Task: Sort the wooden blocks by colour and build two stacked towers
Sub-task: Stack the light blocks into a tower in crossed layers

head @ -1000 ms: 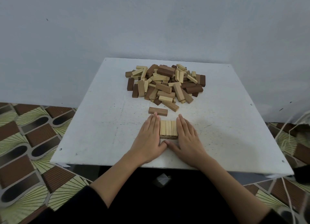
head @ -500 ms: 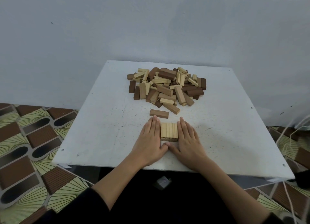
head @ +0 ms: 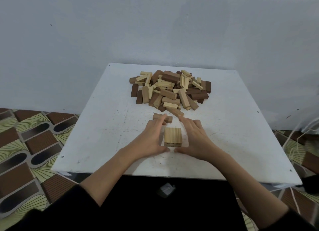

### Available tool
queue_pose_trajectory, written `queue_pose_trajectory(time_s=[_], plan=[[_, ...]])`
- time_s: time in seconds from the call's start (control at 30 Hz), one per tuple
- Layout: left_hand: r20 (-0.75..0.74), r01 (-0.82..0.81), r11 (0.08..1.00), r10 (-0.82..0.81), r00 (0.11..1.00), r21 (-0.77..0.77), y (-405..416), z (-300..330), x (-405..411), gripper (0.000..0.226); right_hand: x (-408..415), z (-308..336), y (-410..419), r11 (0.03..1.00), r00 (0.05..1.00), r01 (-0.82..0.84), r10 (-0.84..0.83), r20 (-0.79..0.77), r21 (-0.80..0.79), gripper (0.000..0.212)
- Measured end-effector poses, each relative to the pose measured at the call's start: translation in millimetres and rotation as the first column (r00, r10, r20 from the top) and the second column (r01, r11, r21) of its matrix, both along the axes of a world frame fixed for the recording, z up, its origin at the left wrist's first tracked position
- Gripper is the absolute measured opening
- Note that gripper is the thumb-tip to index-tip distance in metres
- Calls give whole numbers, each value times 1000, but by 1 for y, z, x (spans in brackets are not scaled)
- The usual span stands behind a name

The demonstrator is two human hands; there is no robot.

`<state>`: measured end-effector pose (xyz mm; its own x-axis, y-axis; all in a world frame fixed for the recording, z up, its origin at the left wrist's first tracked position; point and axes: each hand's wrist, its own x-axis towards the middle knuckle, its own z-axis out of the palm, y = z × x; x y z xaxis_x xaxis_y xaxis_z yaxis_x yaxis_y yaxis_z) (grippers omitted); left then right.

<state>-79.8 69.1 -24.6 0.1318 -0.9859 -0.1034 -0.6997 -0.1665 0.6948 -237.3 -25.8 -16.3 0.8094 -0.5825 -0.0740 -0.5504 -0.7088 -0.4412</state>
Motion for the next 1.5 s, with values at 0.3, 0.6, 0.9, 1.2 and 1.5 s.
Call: queue_pose_trajectory(time_s=[0.3,0.6,0.9,1.2,1.5], plan=[[55,83,996,-81,995,-33,-15,2,3,109,9,3,-1,1000,999,-30,30,43,-6,98],[67,82,996,-79,995,-43,-17,1,4,108,13,1,-4,998,998,-31,33,51,-46,98],[61,76,996,-74,995,-37,-17,1,2,106,16,-3,-7,995,999,-51,52,11,-82,92],[61,70,996,-67,996,-52,-16,-1,1,100,17,-6,-7,995,998,-57,58,3,-87,85],[120,14,999,-10,993,-31,-4,-12,-2,97,-3,-13,5,997,998,70,-70,1,-30,111]])
